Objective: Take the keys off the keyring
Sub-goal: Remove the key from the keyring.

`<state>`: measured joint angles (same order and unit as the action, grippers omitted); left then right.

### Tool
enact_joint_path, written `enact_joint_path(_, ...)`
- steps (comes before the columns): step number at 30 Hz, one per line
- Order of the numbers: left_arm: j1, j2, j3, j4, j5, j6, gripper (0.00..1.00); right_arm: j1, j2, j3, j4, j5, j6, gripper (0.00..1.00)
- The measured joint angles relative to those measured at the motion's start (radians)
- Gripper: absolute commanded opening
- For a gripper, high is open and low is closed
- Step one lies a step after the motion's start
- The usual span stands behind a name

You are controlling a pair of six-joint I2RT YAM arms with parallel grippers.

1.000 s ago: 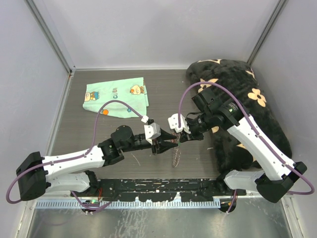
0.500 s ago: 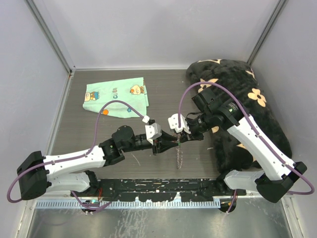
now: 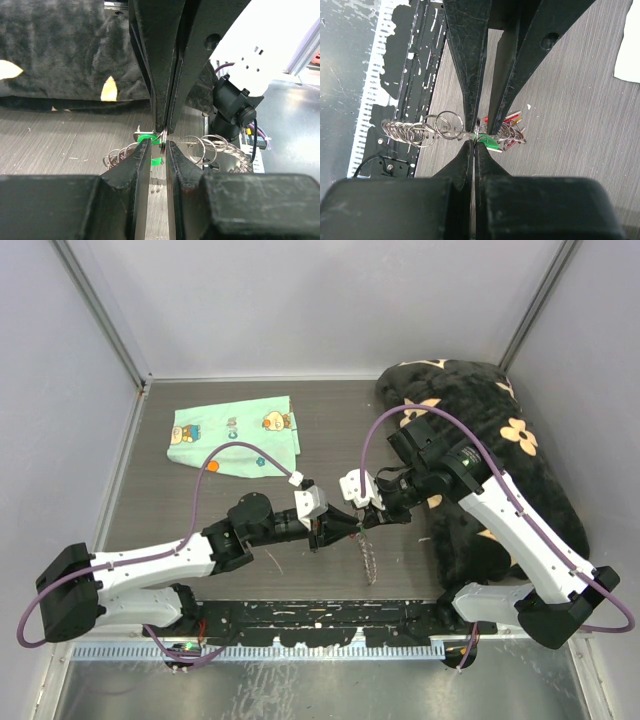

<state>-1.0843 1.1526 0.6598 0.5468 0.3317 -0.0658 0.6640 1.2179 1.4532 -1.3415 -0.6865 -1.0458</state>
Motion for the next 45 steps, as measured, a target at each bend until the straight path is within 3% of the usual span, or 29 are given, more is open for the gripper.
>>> enact_joint_path(17, 0.0, 0.007, 0.0, 0.031, 0.0, -0.024, 0.19, 0.0, 0.0, 0.0, -0.001, 0.0, 0.0, 0.01)
enact_joint_path(23, 0.0, 0.007, 0.0, 0.032, 0.0, -0.024, 0.15, 0.0, 0.0, 0.0, -0.001, -0.003, 0.0, 0.01)
enact_joint_path(27, 0.0, 0.007, 0.003, 0.028, 0.0, -0.024, 0.01, 0.0, 0.0, 0.0, -0.002, -0.003, 0.0, 0.01)
enact_joint_path(33, 0.0, 0.007, 0.011, 0.009, 0.001, -0.023, 0.0, 0.0, 0.0, 0.0, -0.005, 0.001, 0.0, 0.01)
enact_joint_path(40, 0.0, 0.006, 0.011, 0.01, -0.013, -0.034, 0.0, -0.01, -0.001, -0.002, -0.002, -0.014, 0.003, 0.32)
enact_joint_path(45, 0.0, -0.003, -0.011, 0.053, -0.037, -0.07, 0.0, -0.082, -0.014, -0.006, 0.007, -0.117, -0.003, 0.49)
